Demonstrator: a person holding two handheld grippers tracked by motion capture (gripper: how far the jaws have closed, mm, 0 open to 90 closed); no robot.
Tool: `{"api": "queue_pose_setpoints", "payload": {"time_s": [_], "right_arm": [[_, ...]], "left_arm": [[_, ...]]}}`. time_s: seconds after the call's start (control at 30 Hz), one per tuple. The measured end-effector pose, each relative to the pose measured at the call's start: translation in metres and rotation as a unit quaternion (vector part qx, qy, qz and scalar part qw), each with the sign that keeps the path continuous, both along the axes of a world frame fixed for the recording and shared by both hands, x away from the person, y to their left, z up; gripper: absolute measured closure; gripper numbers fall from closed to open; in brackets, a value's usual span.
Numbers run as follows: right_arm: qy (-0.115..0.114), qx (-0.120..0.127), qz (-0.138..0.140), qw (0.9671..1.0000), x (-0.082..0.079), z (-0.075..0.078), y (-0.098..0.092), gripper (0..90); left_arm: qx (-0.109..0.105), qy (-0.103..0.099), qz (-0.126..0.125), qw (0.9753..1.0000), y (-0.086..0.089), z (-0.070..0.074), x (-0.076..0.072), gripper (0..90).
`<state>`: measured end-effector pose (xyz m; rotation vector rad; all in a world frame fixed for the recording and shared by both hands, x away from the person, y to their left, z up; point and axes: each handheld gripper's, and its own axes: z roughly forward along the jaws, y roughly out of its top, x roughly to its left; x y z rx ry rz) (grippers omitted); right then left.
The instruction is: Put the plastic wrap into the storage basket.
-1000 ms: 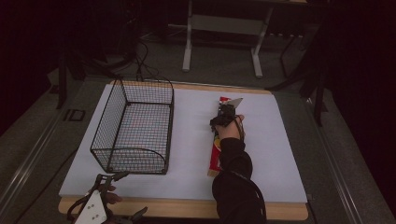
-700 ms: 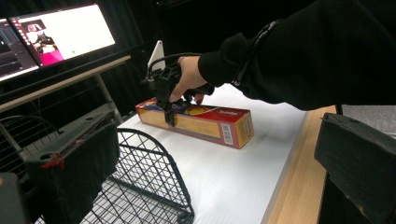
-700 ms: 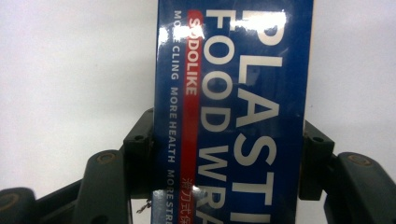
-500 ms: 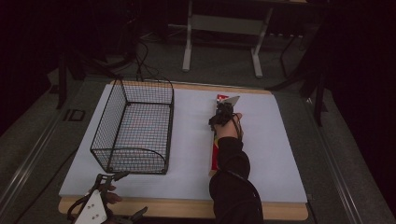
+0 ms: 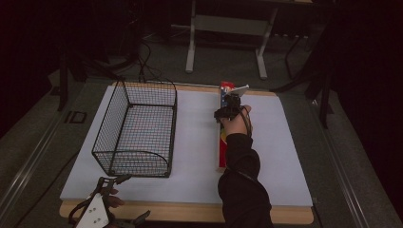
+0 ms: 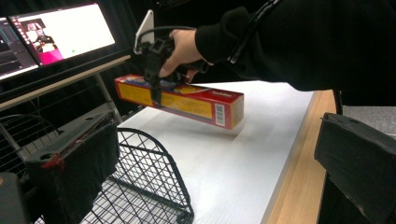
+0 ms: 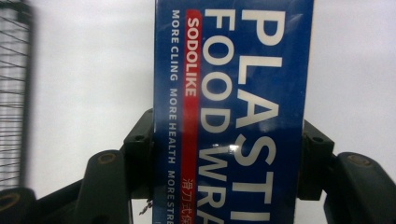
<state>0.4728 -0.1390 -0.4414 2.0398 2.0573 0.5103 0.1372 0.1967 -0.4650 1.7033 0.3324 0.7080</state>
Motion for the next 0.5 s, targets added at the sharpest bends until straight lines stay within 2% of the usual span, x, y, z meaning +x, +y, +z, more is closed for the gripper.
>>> {"api": "queue_pose_setpoints", "payload": {"time_s": [0.07,0.2,0.3,0.33,0.37,0.4,0.43,0.47,0.5], "right_arm": [[-0.009,0.010,0.006,0.9999,-0.001,0.009,0.001,39.4],[-0.031,0.013,0.028,0.9990,-0.004,0.028,0.006,39.4],[-0.053,0.026,0.047,0.9971,-0.008,0.043,0.009,39.4],[-0.053,0.026,0.047,0.9971,-0.008,0.043,0.009,39.4],[-0.061,0.030,0.052,0.9963,-0.010,0.049,0.011,39.4],[-0.084,0.043,0.073,0.9929,-0.015,0.066,0.017,39.4],[-0.084,0.043,0.073,0.9929,-0.015,0.066,0.017,39.4],[-0.100,0.048,0.088,0.9899,-0.018,0.075,0.022,39.4],[-0.100,0.048,0.088,0.9899,-0.018,0.075,0.022,39.4]], "left_arm": [[0.000,0.000,0.000,1.0000,0.000,0.000,0.000,0.6],[0.000,0.001,0.000,1.0000,0.000,0.000,0.000,0.6],[0.001,0.000,0.000,1.0000,0.000,0.000,0.000,0.6],[0.001,0.000,0.000,1.0000,0.000,0.000,0.000,0.6],[0.001,0.001,0.000,1.0000,-0.001,0.000,0.001,0.6],[0.001,0.001,0.000,1.0000,-0.001,0.000,0.001,0.6],[0.001,0.001,0.000,1.0000,-0.001,0.000,0.001,0.6],[0.001,0.001,0.000,1.0000,-0.001,0.000,0.001,0.6],[0.001,0.001,0.000,1.0000,-0.001,0.000,0.001,0.6]]}}
